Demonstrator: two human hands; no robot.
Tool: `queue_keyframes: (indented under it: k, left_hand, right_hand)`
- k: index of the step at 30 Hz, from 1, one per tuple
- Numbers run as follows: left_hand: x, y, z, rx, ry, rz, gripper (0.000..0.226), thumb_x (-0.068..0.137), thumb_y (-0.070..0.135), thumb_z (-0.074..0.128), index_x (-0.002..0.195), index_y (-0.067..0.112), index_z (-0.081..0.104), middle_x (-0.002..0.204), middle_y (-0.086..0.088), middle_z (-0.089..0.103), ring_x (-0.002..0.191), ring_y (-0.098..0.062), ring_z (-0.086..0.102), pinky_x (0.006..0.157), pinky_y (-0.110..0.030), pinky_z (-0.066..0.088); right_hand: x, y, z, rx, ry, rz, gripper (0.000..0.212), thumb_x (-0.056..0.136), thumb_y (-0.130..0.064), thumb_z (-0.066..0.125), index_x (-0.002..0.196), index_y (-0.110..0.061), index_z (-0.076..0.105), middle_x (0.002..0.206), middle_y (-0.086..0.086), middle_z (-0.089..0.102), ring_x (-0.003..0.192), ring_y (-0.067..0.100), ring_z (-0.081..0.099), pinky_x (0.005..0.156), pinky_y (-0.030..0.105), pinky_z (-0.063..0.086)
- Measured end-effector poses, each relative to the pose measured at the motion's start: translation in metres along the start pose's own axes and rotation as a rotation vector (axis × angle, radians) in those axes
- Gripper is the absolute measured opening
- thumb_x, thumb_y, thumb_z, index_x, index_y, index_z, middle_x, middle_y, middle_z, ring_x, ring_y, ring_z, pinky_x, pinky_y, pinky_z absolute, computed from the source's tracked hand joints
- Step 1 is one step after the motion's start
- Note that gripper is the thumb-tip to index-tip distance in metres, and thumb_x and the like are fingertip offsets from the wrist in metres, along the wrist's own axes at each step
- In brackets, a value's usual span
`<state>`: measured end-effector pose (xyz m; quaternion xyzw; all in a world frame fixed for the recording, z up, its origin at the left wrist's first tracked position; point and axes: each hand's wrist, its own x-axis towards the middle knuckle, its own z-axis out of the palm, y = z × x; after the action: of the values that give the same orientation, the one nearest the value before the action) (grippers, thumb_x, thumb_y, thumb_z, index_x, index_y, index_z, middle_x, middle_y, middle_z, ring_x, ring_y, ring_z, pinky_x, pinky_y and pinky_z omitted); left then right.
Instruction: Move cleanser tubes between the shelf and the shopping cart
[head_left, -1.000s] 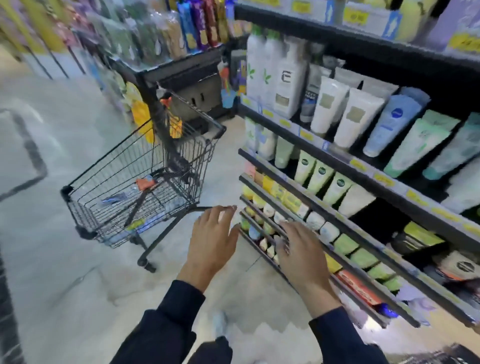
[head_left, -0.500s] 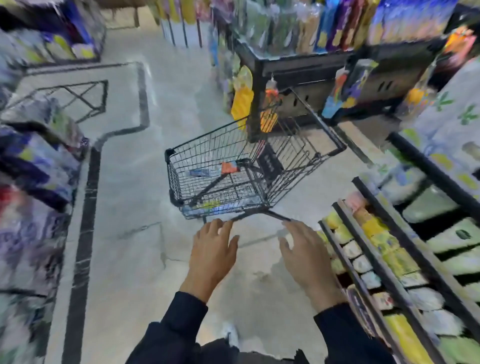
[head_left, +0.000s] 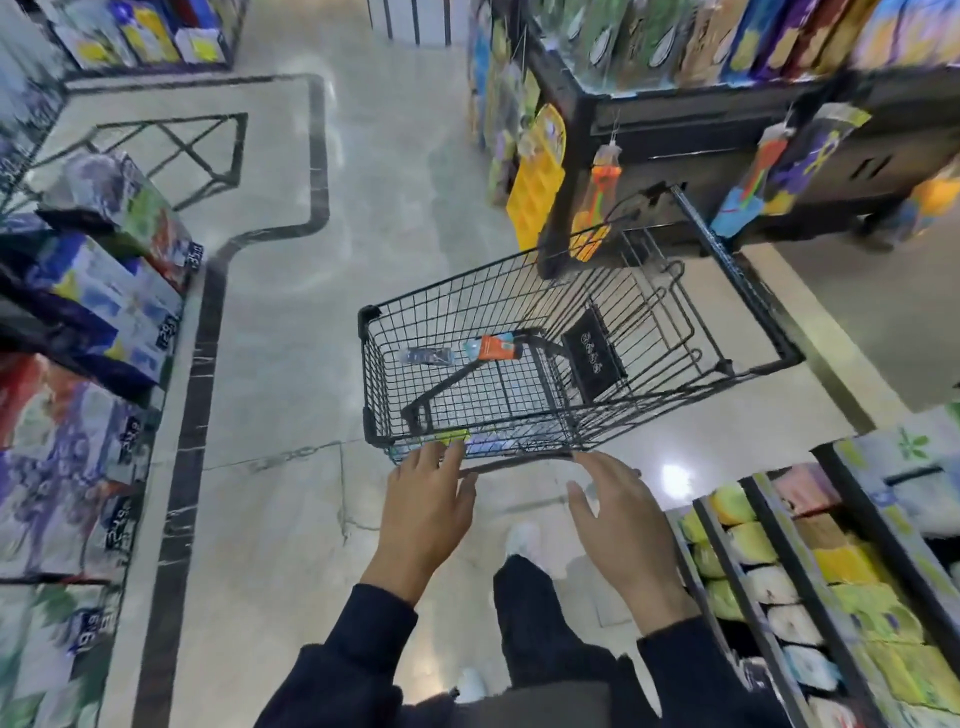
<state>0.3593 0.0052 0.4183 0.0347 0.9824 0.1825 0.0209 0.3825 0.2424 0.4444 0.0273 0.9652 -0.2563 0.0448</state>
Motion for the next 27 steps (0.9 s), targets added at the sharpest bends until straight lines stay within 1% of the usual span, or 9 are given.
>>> queue_keyframes:
  k: [1, 4, 6, 10, 15, 18, 21, 23, 27]
  left_hand:
    - [0.012, -0.002, 0.003, 0.000, -0.003, -0.011, 0.043, 0.096, 0.041, 0.045, 0.129, 0.019, 0.059, 0.115, -0.005, 0.062, 0.103, -0.033, 0.060, 0.080, -0.045, 0.053]
    - [0.047, -0.010, 0.007, -0.004, -0.028, -0.079, 0.037, 0.098, 0.036, 0.053, 0.129, 0.019, 0.060, 0.118, -0.006, 0.062, 0.107, -0.033, 0.060, 0.085, -0.046, 0.052]
    - [0.069, -0.015, 0.002, 0.019, -0.068, -0.124, 0.036, 0.101, 0.037, 0.055, 0.132, 0.020, 0.059, 0.123, -0.004, 0.062, 0.111, -0.030, 0.058, 0.089, -0.045, 0.051]
    - [0.121, -0.031, -0.005, 0.028, -0.131, -0.258, 0.044, 0.100, 0.038, 0.053, 0.142, 0.024, 0.052, 0.133, -0.002, 0.057, 0.120, -0.028, 0.053, 0.099, -0.045, 0.048]
    - [0.193, -0.055, 0.007, 0.016, -0.208, -0.349, 0.044, 0.102, 0.038, 0.050, 0.142, 0.019, 0.053, 0.135, -0.008, 0.058, 0.123, -0.031, 0.053, 0.099, -0.046, 0.047]
    - [0.241, -0.072, 0.028, -0.005, -0.269, -0.349, 0.042, 0.102, 0.035, 0.052, 0.140, 0.018, 0.053, 0.135, -0.009, 0.058, 0.123, -0.032, 0.053, 0.100, -0.047, 0.047]
    - [0.292, -0.098, 0.061, -0.013, -0.358, -0.315, 0.044, 0.099, 0.026, 0.056, 0.141, 0.014, 0.053, 0.129, -0.013, 0.060, 0.117, -0.036, 0.056, 0.095, -0.047, 0.048]
    - [0.326, -0.117, 0.088, -0.017, -0.435, -0.298, 0.048, 0.097, 0.021, 0.056, 0.144, 0.013, 0.051, 0.131, -0.015, 0.058, 0.118, -0.037, 0.054, 0.096, -0.049, 0.048]
    - [0.387, -0.157, 0.140, 0.019, -0.553, -0.248, 0.053, 0.090, 0.009, 0.053, 0.143, 0.010, 0.049, 0.129, -0.016, 0.057, 0.117, -0.038, 0.053, 0.097, -0.052, 0.048]
  right_hand:
    - [0.019, 0.000, 0.001, 0.001, -0.016, -0.005, 0.043, 0.106, -0.034, 0.052, 0.148, -0.022, 0.055, 0.151, -0.005, 0.054, 0.140, 0.018, 0.047, 0.116, 0.036, 0.039]
    - [0.084, -0.001, 0.006, 0.006, -0.068, -0.045, 0.043, 0.105, -0.032, 0.056, 0.146, -0.020, 0.057, 0.151, -0.003, 0.055, 0.139, 0.018, 0.048, 0.116, 0.032, 0.035]
    - [0.130, -0.004, 0.008, -0.009, -0.126, -0.073, 0.044, 0.105, -0.033, 0.055, 0.147, -0.019, 0.057, 0.151, -0.001, 0.055, 0.141, 0.020, 0.048, 0.117, 0.034, 0.035]
    - [0.221, -0.014, 0.018, -0.027, -0.223, -0.130, 0.046, 0.105, -0.036, 0.052, 0.149, -0.020, 0.053, 0.153, 0.000, 0.053, 0.142, 0.020, 0.047, 0.120, 0.039, 0.037]
    - [0.317, -0.030, 0.038, -0.167, -0.363, -0.222, 0.045, 0.107, -0.031, 0.051, 0.149, -0.017, 0.052, 0.147, 0.004, 0.056, 0.133, 0.025, 0.052, 0.108, 0.036, 0.040]
    - [0.364, -0.026, 0.062, -0.210, -0.446, -0.210, 0.047, 0.107, -0.032, 0.049, 0.151, -0.016, 0.049, 0.150, 0.006, 0.054, 0.136, 0.026, 0.049, 0.109, 0.036, 0.038]
    - [0.406, -0.013, 0.102, -0.236, -0.486, -0.205, 0.048, 0.106, -0.033, 0.050, 0.150, -0.016, 0.050, 0.147, 0.007, 0.058, 0.132, 0.028, 0.054, 0.109, 0.042, 0.043]
    - [0.434, -0.005, 0.130, -0.261, -0.510, -0.184, 0.047, 0.105, -0.032, 0.052, 0.148, -0.014, 0.052, 0.143, 0.009, 0.060, 0.129, 0.029, 0.057, 0.107, 0.044, 0.047]
    - [0.493, 0.020, 0.191, -0.305, -0.524, -0.127, 0.043, 0.101, -0.028, 0.057, 0.140, -0.010, 0.055, 0.126, 0.012, 0.066, 0.111, 0.032, 0.064, 0.092, 0.045, 0.056]
